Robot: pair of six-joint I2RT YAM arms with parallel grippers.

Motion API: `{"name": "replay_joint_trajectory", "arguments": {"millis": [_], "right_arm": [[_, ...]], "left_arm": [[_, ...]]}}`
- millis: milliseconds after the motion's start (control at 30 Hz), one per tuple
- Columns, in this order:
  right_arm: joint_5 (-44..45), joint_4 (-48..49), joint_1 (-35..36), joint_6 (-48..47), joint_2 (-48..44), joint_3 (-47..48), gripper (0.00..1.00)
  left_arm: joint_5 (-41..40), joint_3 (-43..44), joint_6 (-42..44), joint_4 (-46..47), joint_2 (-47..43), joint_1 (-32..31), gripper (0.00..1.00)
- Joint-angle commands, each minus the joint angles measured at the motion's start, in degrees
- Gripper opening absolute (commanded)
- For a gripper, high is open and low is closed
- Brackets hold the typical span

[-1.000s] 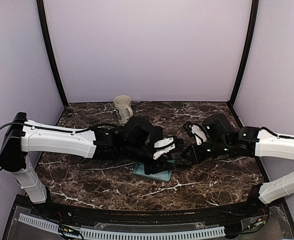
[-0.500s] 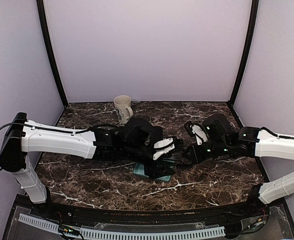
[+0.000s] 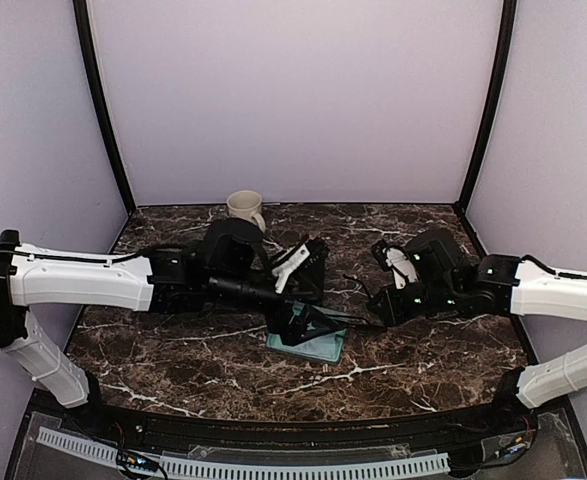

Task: Organize the sunglasses
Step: Adjust the right temple of the sunglasses.

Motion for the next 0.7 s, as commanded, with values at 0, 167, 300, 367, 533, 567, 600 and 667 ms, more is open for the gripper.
{"name": "replay_joint_trajectory", "arguments": {"millis": [0,167,300,367,533,567,600,667], "right_arm": [[1.41,2.24,0.88,-0.21,-0.95,-0.84,0.0],[-1.8,2.36,0.96,-0.7,0.2,-0.69,0.0],[-4.36,2.07,0.94,-1.54,0.49,-0.35,0.0],[-5.43,1.93,0.96,-1.82,0.74,0.02,0.0],[-7.09,1.63,0.96,-2.4,1.87,0.58,0.0],[-7.08,1.65,0.96,-2.46,2.0,0.66,0.0],[-7.04,1.7,0.92,-2.49,2.07,0.67,0.0],[-7.08,1.67,0.92,-2.55,2.12,0.74,0.0]], "left_arm": [[8.62,-5.1,-13.94,8.45,-2.85,3.34,0.99],[11.37,-8.2,-8.94,11.53,-3.86,3.55,0.88],[13.41,-7.05,1.42,6.28,-3.42,3.55,0.79],[13.59,-6.92,5.04,4.63,-3.07,3.55,0.77],[13.65,-5.03,9.81,1.2,-0.83,3.55,0.67],[13.93,-4.53,10.16,0.53,-0.32,3.55,0.61],[14.28,-3.99,10.31,0.21,0.11,3.55,0.58],[14.86,-3.65,10.29,0.28,0.62,3.55,0.55]]}}
